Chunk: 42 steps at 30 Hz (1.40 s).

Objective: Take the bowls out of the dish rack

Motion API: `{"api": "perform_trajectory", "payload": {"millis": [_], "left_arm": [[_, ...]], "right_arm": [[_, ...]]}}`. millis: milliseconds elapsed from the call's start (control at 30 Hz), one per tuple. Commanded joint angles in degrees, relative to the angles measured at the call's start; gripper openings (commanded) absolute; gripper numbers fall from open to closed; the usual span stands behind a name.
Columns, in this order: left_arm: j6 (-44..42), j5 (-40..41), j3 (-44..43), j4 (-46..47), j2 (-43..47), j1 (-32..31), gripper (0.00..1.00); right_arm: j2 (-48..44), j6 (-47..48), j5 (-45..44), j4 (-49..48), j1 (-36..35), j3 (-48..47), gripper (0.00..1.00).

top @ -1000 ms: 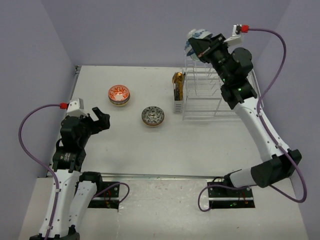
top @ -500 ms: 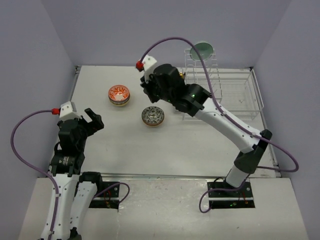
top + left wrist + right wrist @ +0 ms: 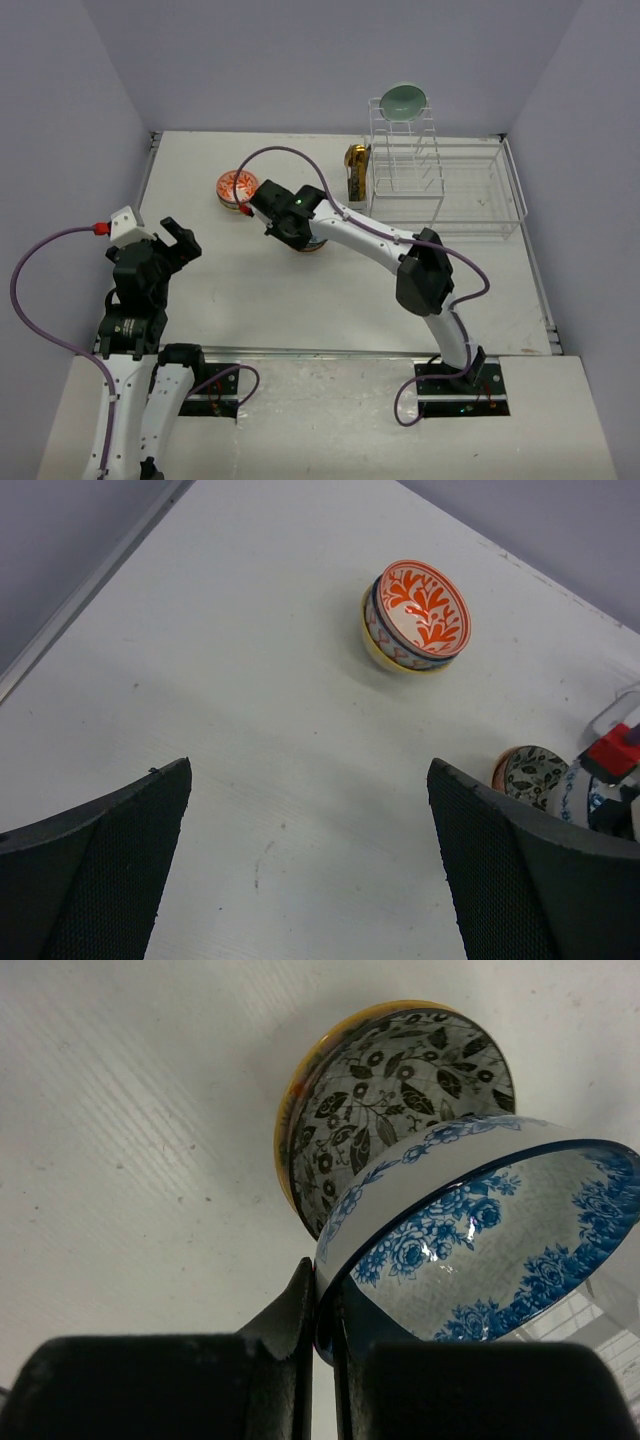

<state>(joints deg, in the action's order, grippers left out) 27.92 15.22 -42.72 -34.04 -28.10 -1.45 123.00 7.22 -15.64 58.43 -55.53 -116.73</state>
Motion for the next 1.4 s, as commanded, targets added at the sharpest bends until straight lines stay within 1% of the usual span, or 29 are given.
{"api": "perform_trajectory", "payload": {"millis": [0,267,433,500,633,700,867,933,1000,1067,1100,1200,1233,1367], "left_arm": [[0.1,-0.2,-1.1,1.2,0.7,0.5,1.0],[-0.1,-0.8,-0.8,1.5,1.0,0.5,1.0],[-0.1,-1.1,-0.7,1.7,1.2,0.5,1.0],[-0.2,-1.1,-0.7,1.7,1.2,0.5,1.0],[-0.2,-1.2,-0.6,1.8,1.2,0.5,1.0],[-0.2,-1.2,-0.6,1.8,1.2,0.5,1.0],[-0.3,-1.4,-0.6,1.9,1.3,0.5,1.0],[-0.3,-1.5,-0.6,1.8,1.5,0.5,1.0],[-0.3,-1.5,-0.6,1.9,1.5,0.5,1.0],[-0.3,-1.4,-0.6,1.9,1.5,0.5,1.0],[-0.3,-1.4,-0.6,1.9,1.5,0.5,1.0],[-0.3,-1.5,-0.6,1.9,1.5,0.5,1.0],[-0.3,-1.5,-0.6,1.9,1.5,0.5,1.0],[-0.2,-1.5,-0.6,1.8,1.6,0.5,1.0]], "right_arm": [[1.8,3.5,-2.6,3.5,-1.9,-5.2,0.0],[6.3,5.3,-3.3,6.3,-2.0,-8.3,0.0],[7.3,7.3,-4.9,5.5,-2.1,-8.4,0.0],[8.0,8.1,-6.2,5.3,-2.1,-9.3,0.0],[9.7,9.7,-6.2,5.1,-2.1,-11.4,0.0],[10.2,10.2,-5.6,5.7,-2.2,-12.2,0.04],[10.2,10.0,-5.4,5.6,-2.1,-11.3,0.05],[10.0,10.0,-5.9,5.7,-2.1,-11.2,0.09],[9.6,9.9,-6.3,5.6,-2.1,-11.2,0.19],[9.3,9.8,-6.3,5.7,-2.1,-11.2,0.22],[8.8,9.6,-6.5,5.8,-2.1,-11.2,0.26],[7.9,9.2,-6.6,5.9,-2.1,-10.9,0.32],[7.7,9.0,-6.7,6.1,-2.1,-10.9,0.36],[5.6,7.4,-4.5,7.7,-2.4,-10.8,0.41]]}}
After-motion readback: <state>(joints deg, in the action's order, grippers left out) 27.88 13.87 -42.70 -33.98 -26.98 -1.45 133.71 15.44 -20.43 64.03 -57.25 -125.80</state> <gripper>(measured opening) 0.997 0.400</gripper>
